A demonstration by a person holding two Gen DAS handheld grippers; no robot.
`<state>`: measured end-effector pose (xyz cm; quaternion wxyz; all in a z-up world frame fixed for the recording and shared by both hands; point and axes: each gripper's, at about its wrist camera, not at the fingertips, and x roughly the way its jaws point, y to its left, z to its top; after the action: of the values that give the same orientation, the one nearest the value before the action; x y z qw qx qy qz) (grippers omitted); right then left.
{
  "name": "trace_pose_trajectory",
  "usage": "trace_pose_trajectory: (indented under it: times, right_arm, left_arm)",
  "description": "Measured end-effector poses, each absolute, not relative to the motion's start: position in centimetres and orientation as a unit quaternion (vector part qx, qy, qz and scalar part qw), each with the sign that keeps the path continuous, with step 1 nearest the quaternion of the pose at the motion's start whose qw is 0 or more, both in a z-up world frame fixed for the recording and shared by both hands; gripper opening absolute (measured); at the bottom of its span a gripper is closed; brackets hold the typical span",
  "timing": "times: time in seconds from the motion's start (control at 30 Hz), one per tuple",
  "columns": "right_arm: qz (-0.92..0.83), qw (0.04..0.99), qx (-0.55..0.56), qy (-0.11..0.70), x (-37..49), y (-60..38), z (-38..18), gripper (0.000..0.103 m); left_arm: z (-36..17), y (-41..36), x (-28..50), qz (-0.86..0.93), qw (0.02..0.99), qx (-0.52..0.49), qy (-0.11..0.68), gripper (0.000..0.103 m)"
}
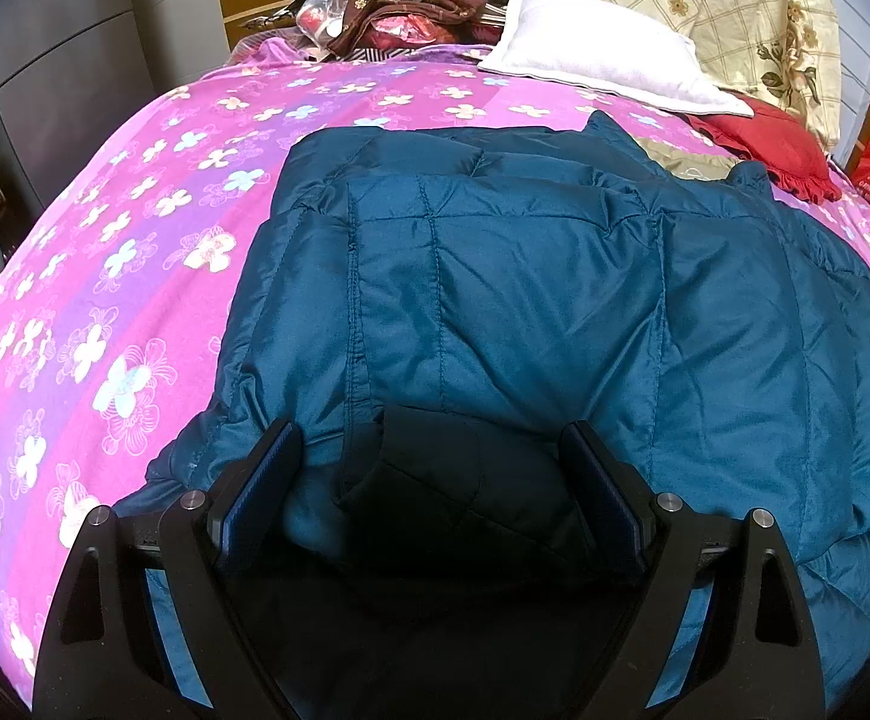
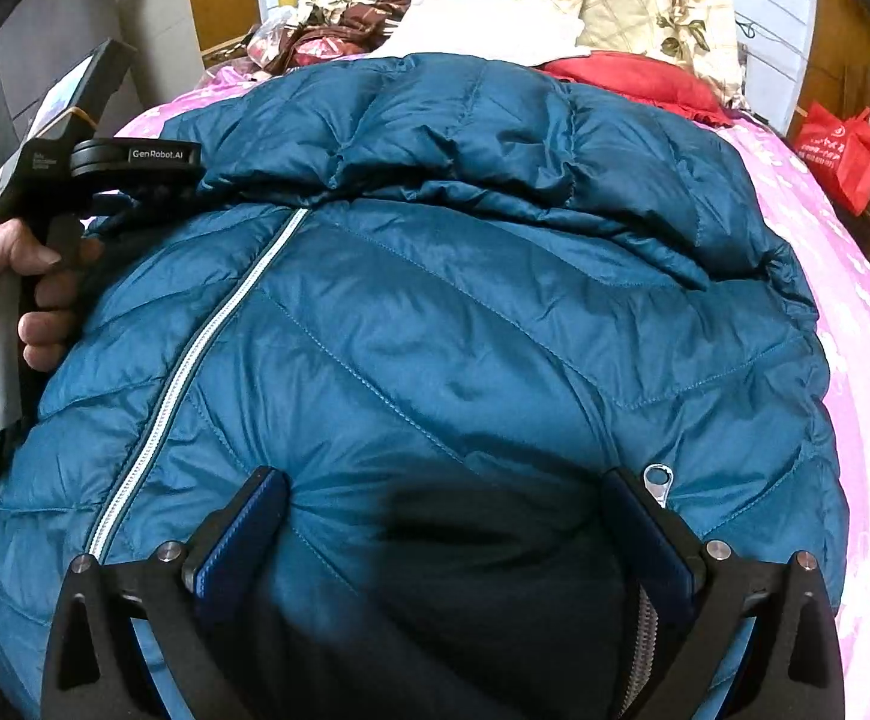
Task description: Fold large clothes
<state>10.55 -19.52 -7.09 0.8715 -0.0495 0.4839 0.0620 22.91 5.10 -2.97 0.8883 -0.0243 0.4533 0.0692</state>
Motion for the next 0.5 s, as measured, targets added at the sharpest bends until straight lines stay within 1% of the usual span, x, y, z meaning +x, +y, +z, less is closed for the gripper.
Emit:
trace_pose_trajectory:
  times: [0.5]
  right_arm:
    - [0.061,0.872,-0.049,0.482,10.48,-19.49,-7.12,0.103]
  left_arm:
    - [-2.98,5.15,22.88,0.070,0.888,-0.025,0.454,0.091]
